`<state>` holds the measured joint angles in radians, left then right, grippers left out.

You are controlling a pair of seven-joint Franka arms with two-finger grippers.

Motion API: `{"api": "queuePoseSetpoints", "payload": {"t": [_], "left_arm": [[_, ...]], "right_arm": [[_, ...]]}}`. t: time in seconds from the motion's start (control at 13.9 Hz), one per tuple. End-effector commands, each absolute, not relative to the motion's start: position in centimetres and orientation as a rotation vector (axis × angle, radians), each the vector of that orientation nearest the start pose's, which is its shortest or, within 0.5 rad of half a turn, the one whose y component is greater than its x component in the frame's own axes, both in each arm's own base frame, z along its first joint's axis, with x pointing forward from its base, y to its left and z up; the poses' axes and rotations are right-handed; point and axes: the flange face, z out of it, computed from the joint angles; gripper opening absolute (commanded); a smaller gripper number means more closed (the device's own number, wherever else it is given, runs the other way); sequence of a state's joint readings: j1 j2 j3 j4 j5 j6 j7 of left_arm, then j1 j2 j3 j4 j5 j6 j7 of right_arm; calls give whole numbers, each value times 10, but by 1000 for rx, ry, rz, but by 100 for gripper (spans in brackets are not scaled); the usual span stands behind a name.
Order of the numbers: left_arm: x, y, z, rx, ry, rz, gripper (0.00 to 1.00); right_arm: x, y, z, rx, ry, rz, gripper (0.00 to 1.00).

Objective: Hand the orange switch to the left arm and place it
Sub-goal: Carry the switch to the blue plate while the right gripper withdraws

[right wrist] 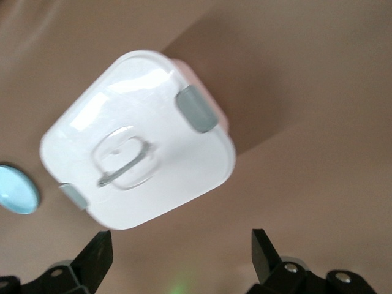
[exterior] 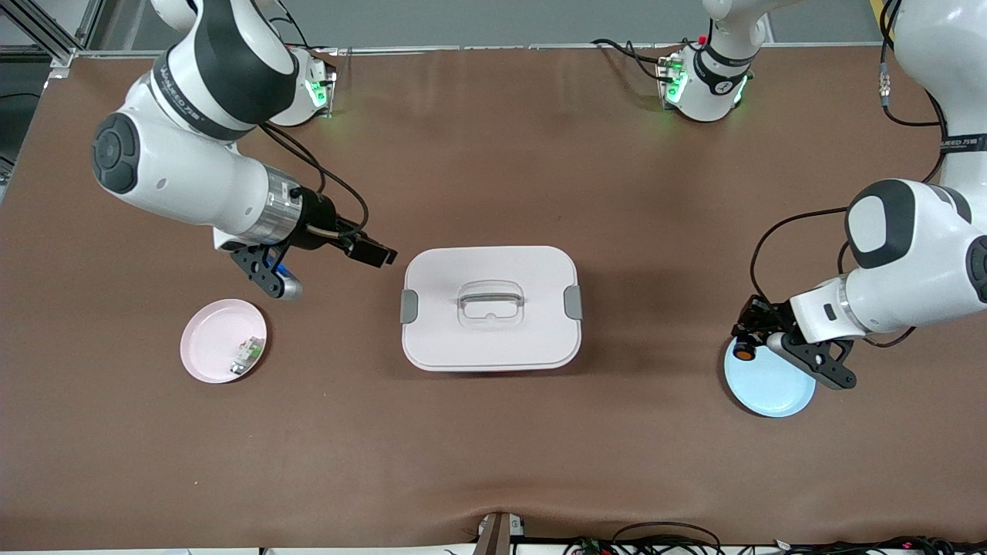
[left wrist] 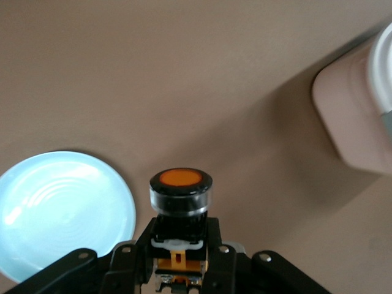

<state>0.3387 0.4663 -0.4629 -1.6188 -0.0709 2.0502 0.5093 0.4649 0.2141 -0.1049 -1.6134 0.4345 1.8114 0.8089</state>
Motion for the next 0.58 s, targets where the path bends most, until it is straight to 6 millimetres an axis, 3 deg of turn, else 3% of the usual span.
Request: {"api": "queuePoseSetpoints", "payload": {"t": [0.0, 0.22, 0.36, 0.5], "left_arm": [[672, -37, 376, -3182, 1051, -83, 0], [674, -14, 355, -3115, 1165, -41, 0], [675, 2, 343, -3054, 1267, -21, 0], [676, 11, 338, -2968, 1339, 4, 0]], "right_arm": [[549, 220, 492, -2828, 603, 220, 100], [532, 199, 474, -2993, 488, 41, 100], [526, 185, 473, -3044, 371, 10, 100], [529, 146, 479, -3050, 285, -7, 100]]}}
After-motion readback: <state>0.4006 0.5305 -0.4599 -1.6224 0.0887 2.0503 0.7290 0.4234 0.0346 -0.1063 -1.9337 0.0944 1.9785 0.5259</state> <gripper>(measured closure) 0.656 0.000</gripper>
